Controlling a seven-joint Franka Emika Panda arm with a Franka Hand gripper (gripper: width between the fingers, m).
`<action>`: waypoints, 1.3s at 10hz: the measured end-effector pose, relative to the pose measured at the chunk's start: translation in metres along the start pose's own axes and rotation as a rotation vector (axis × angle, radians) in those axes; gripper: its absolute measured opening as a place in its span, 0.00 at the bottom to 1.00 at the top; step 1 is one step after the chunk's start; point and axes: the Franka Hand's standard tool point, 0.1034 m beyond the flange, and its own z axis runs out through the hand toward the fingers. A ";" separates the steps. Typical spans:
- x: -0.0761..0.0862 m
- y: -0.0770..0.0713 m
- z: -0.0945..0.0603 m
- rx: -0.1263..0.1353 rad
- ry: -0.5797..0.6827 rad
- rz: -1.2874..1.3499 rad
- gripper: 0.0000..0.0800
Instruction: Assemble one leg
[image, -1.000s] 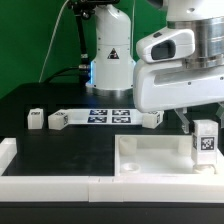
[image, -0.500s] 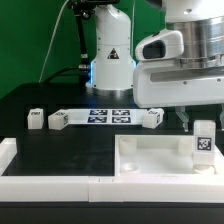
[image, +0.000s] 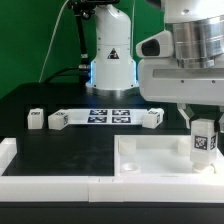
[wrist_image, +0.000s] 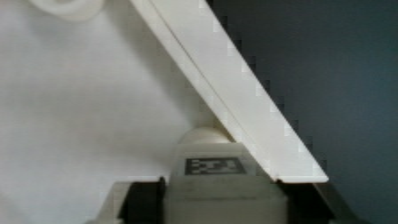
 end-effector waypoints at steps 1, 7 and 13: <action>-0.001 -0.001 0.000 0.002 -0.002 0.081 0.37; -0.018 -0.005 0.005 -0.030 -0.035 0.124 0.80; -0.012 0.001 0.008 -0.098 -0.030 -0.678 0.81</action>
Offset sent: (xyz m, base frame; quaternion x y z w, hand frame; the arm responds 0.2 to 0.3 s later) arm 0.0000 0.0000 0.0000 0.0000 0.0000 0.0000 1.0000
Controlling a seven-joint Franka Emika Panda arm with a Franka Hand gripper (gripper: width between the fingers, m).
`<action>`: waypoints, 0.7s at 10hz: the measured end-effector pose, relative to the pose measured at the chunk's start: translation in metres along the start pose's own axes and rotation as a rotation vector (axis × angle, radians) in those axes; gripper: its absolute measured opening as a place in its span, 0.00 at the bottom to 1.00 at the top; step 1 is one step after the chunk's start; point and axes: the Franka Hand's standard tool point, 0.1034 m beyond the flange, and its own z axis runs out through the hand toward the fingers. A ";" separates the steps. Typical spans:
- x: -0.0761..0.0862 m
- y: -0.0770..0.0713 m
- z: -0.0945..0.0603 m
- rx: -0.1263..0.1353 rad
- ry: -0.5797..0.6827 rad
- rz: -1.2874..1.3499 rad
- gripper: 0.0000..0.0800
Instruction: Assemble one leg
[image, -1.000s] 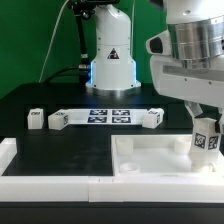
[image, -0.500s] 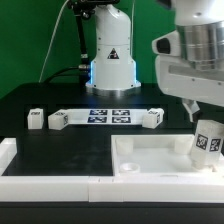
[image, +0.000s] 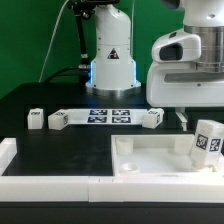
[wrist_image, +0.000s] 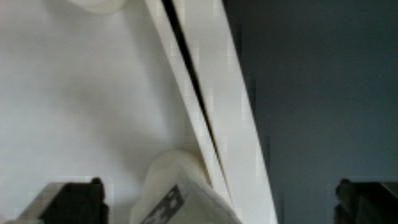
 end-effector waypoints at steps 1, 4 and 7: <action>0.001 0.001 -0.001 -0.001 0.002 -0.086 0.81; 0.002 0.003 -0.001 -0.007 0.002 -0.375 0.81; 0.005 0.004 -0.001 -0.018 0.016 -0.639 0.81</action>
Offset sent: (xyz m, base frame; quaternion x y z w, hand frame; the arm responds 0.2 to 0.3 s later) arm 0.0000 0.0000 0.0000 0.0000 0.0000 -0.1790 0.9838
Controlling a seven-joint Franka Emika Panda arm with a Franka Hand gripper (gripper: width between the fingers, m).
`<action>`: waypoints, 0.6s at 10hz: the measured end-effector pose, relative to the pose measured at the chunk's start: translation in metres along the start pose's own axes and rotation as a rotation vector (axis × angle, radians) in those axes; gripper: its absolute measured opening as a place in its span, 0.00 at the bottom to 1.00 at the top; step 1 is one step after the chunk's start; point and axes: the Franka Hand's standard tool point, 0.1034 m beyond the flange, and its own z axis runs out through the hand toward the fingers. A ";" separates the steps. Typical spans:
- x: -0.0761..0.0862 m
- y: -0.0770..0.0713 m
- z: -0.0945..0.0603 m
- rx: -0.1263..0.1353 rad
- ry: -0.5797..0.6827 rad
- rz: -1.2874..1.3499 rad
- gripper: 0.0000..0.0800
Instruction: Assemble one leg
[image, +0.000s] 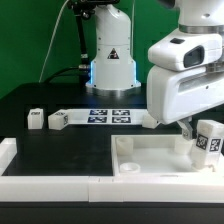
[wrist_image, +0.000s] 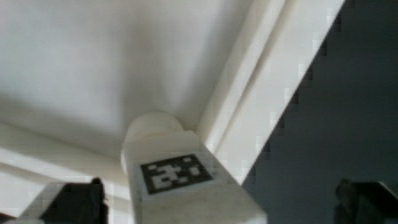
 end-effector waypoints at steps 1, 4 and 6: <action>-0.001 0.004 0.000 -0.008 0.001 -0.002 0.81; -0.002 0.014 -0.003 -0.015 0.003 0.009 0.81; -0.002 0.014 -0.003 -0.015 0.002 0.009 0.52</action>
Offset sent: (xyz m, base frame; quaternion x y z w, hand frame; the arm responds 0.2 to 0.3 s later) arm 0.0076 -0.0046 0.0086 0.0041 -0.0008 0.0099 0.9999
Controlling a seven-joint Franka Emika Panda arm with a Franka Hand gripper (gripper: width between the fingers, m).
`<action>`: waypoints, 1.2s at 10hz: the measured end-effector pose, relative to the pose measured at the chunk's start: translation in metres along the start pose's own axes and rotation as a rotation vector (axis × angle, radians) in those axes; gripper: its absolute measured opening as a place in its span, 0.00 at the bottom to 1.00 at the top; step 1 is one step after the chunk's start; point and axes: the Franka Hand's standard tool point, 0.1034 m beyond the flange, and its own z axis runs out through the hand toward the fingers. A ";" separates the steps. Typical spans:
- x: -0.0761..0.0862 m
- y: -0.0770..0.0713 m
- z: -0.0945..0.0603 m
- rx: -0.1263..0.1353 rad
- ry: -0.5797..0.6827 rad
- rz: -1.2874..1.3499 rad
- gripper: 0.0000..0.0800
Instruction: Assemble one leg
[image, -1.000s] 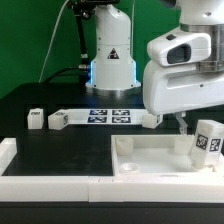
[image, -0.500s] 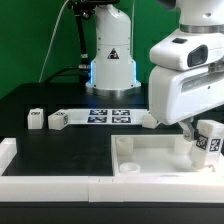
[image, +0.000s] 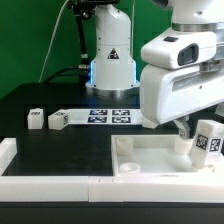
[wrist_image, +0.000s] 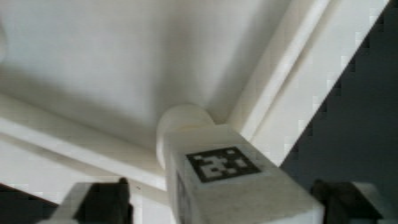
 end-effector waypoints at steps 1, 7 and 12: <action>0.000 0.001 0.000 -0.002 0.002 0.001 0.52; 0.000 0.003 -0.001 -0.002 0.003 0.060 0.38; 0.004 0.002 0.000 0.007 0.058 0.612 0.37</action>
Offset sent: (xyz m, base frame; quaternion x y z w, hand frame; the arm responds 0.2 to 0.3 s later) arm 0.0000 0.0000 0.0000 0.0000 0.0000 0.0000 1.0000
